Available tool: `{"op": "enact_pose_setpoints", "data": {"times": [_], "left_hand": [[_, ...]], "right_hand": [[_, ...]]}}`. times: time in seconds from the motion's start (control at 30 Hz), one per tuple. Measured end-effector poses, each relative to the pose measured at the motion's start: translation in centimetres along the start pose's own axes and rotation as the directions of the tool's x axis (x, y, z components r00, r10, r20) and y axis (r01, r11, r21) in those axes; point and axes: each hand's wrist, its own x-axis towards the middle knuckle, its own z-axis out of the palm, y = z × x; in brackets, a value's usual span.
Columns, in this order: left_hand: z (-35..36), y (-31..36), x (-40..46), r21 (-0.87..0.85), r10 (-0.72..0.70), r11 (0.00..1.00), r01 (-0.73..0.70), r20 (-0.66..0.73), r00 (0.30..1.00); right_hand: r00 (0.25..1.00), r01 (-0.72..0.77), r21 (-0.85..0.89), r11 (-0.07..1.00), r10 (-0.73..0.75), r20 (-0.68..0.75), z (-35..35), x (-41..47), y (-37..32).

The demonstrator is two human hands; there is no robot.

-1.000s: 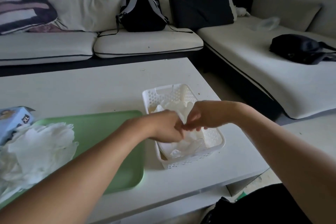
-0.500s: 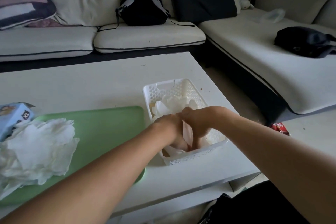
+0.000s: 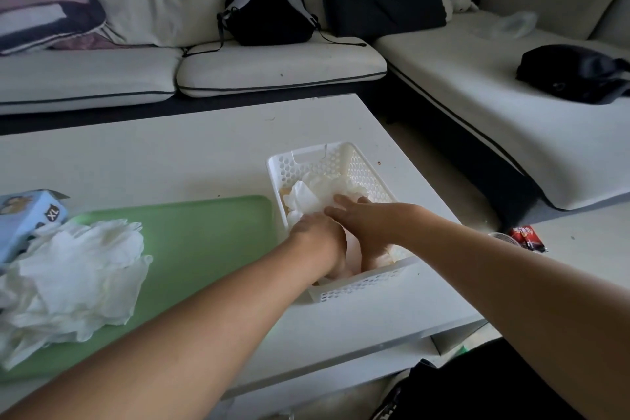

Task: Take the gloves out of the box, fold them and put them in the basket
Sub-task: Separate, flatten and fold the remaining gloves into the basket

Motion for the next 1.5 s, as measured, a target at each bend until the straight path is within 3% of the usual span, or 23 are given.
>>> {"op": "enact_pose_setpoints", "data": {"times": [0.13, 0.37, 0.53, 0.63, 0.73, 0.8, 0.97, 1.13, 1.3, 1.4, 1.5], "left_hand": [[-0.2, -0.5, 0.0, -0.052, -0.006, 0.999, 0.009, 0.053, 0.999], [-1.6, -0.7, -0.8, 0.061, -0.029, 0.998, 0.021, 0.126, 0.992], [-3.0, -1.6, -2.2, -0.007, 0.129, 0.992, -0.129, 0.078, 0.989], [-3.9, -5.8, -3.5, -0.121, 0.134, 0.981, -0.153, -0.153, 0.979], [-3.9, -12.2, -6.0, -0.239, 0.061, 0.959, -0.152, -0.352, 0.934], [-3.2, -16.4, -7.6, -0.294, -0.018, 0.95, -0.103, -0.382, 0.924], [2.3, -26.0, -11.0, -0.385, -0.241, 0.918, 0.096, -0.349, 0.905], [5.1, -33.2, -14.1, -0.448, -0.367, 0.862, 0.237, -0.229, 0.902], [8.3, -34.3, -13.0, -0.309, -0.263, 0.927, 0.212, -0.133, 0.956], [8.9, -34.4, -12.6, -0.273, -0.226, 0.945, 0.178, -0.158, 0.961], [8.8, -34.8, -12.7, -0.308, -0.221, 0.94, 0.147, -0.219, 0.95]], "right_hand": [[0.999, -0.048, 0.004, 0.999, 0.048, 0.022, -0.1, 0.0, 0.7], [0.992, -0.108, -0.105, 0.989, 0.114, 0.058, -0.5, 0.8, -0.1], [0.992, -0.101, -0.055, 0.993, 0.104, 0.07, -4.5, -1.1, -1.0], [0.99, -0.05, 0.053, 0.997, 0.056, -0.131, -8.0, -3.2, -2.2], [0.883, 0.131, 0.155, 0.979, -0.045, -0.467, -10.2, -3.2, -5.7], [0.828, 0.282, 0.206, 0.937, -0.13, -0.545, -10.6, -2.1, -9.4], [0.862, 0.419, 0.302, 0.856, -0.271, -0.428, -9.2, 1.6, -18.0], [0.792, 0.576, 0.157, 0.802, -0.501, -0.349, -6.9, 4.7, -25.0], [0.782, 0.595, 0.055, 0.802, -0.562, -0.269, -4.1, 7.5, -27.5], [0.775, 0.606, 0.16, 0.779, -0.532, -0.342, -3.7, 8.6, -27.8], [0.767, 0.586, 0.155, 0.795, -0.483, -0.423, -4.0, 9.3, -28.0]]}}
